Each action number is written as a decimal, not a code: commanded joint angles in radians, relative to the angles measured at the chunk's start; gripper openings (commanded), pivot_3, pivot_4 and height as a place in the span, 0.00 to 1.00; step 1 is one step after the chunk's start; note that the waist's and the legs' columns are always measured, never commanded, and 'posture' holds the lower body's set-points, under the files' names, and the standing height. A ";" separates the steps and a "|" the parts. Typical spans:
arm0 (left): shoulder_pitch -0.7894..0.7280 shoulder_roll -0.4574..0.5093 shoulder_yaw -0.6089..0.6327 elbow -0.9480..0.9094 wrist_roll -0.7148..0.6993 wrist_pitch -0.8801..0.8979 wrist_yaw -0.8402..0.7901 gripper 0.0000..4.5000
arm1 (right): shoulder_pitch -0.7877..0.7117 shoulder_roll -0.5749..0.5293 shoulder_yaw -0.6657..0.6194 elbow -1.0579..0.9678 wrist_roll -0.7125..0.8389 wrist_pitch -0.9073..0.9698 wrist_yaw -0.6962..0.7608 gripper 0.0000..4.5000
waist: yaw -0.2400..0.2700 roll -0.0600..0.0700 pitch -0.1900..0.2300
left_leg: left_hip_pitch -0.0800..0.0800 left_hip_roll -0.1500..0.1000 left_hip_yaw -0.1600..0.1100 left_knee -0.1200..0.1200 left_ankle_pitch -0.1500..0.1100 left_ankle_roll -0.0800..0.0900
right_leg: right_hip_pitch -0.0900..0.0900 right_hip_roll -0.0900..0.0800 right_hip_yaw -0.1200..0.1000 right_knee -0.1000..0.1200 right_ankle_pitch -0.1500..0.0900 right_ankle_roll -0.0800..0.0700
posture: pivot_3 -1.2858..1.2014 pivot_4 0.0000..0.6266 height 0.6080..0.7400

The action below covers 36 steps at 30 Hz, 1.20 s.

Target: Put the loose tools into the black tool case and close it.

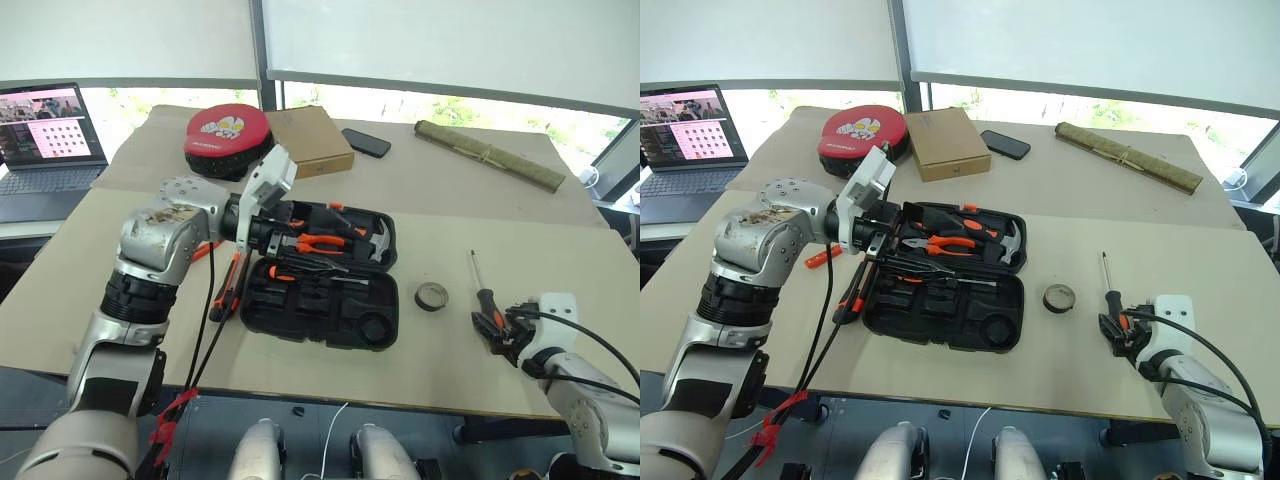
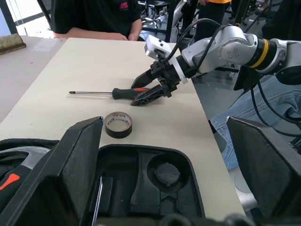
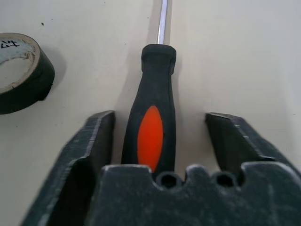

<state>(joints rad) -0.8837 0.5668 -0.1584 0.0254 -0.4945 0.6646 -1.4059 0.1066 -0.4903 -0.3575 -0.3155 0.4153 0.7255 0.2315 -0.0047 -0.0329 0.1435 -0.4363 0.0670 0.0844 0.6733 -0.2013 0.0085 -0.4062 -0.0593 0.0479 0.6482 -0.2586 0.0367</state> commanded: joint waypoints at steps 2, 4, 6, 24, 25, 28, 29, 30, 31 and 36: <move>0.016 0.028 -0.006 -0.030 -0.006 -0.015 -0.015 1.00 | 0.009 0.023 -0.099 -0.088 0.024 0.010 -0.045 0.38 | 0.001 0.000 0.000 | 0.000 0.000 0.000 0.000 0.000 0.000 | 0.000 0.000 0.000 0.000 0.000 0.000 | 0.52 0.24 1.00; 0.034 0.046 -0.004 -0.034 -0.010 -0.016 -0.023 1.00 | -0.011 0.007 -0.175 -0.161 0.079 0.049 -0.047 0.24 | 0.001 0.002 0.001 | 0.000 0.000 0.000 0.000 0.000 0.000 | 0.000 0.000 0.000 0.000 0.000 0.000 | 0.52 0.24 1.00; 0.049 0.061 -0.001 -0.043 -0.013 -0.014 -0.028 1.00 | -0.032 -0.018 -0.225 -0.202 0.120 0.074 -0.034 0.23 | 0.000 0.003 0.001 | 0.000 0.000 0.000 0.000 0.000 0.000 | 0.000 0.000 0.000 0.000 0.000 0.000 | 0.52 0.24 1.00; 0.301 0.345 0.076 -0.218 -0.060 0.011 -0.078 1.00 | -0.620 -0.283 0.631 0.116 -0.079 -0.269 0.771 0.23 | 0.004 -0.001 0.003 | 0.002 -0.001 0.003 -0.008 0.000 0.000 | -0.004 0.000 0.002 -0.001 -0.003 -0.003 | 0.52 0.24 1.00; 0.305 0.346 0.079 -0.223 -0.061 0.011 -0.071 1.00 | -0.633 -0.273 0.647 0.151 -0.103 -0.294 0.782 0.23 | 0.005 -0.001 0.003 | 0.000 -0.001 0.003 -0.008 0.000 0.000 | -0.006 0.000 0.002 -0.001 -0.003 -0.002 | 0.52 0.24 1.00; 0.311 0.346 0.094 -0.233 -0.069 0.021 -0.048 1.00 | -0.657 -0.250 0.664 0.229 -0.152 -0.353 0.806 0.23 | 0.015 -0.001 0.003 | -0.008 0.000 0.003 -0.006 0.000 0.000 | -0.014 0.000 0.002 0.002 -0.003 -0.003 | 0.52 0.24 1.00; 0.312 0.346 0.097 -0.235 -0.072 0.024 -0.044 1.00 | -0.661 -0.244 0.664 0.245 -0.161 -0.365 0.813 0.23 | 0.015 -0.001 0.003 | -0.009 0.000 0.002 -0.005 0.001 -0.001 | -0.016 0.000 0.002 0.003 -0.002 -0.003 | 0.52 0.24 1.00; 0.313 0.348 0.099 -0.238 -0.074 0.026 -0.039 1.00 | -0.664 -0.238 0.665 0.261 -0.170 -0.377 0.820 0.23 | 0.015 -0.001 0.003 | -0.010 0.000 0.002 -0.005 0.001 -0.001 | -0.016 0.000 0.002 0.004 -0.003 -0.003 | 0.52 0.24 1.00; 0.314 0.349 0.101 -0.238 -0.074 0.026 -0.033 1.00 | -0.668 -0.231 0.667 0.282 -0.182 -0.393 0.828 0.23 | 0.015 -0.001 0.003 | -0.010 0.000 0.003 -0.005 0.001 0.000 | -0.016 0.000 0.002 0.005 -0.003 -0.003 | 0.52 0.24 1.00; 0.313 0.350 0.108 -0.243 -0.078 0.027 -0.009 1.00 | -0.680 -0.213 0.669 0.349 -0.222 -0.430 0.852 0.23 | 0.013 -0.001 0.003 | -0.009 0.000 0.003 -0.004 0.001 -0.001 | -0.017 0.001 0.002 0.008 -0.003 -0.003 | 0.52 0.24 1.00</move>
<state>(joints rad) -0.5687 0.9049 -0.0901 -0.1855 -0.5522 0.6966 -1.4232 -0.5520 -0.7025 0.3314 0.0325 0.2075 0.3176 1.0716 0.0086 -0.0340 0.1468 -0.4447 0.0671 0.0871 0.6692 -0.2005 0.0076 -0.4229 -0.0586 0.0496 0.6566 -0.2615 0.0335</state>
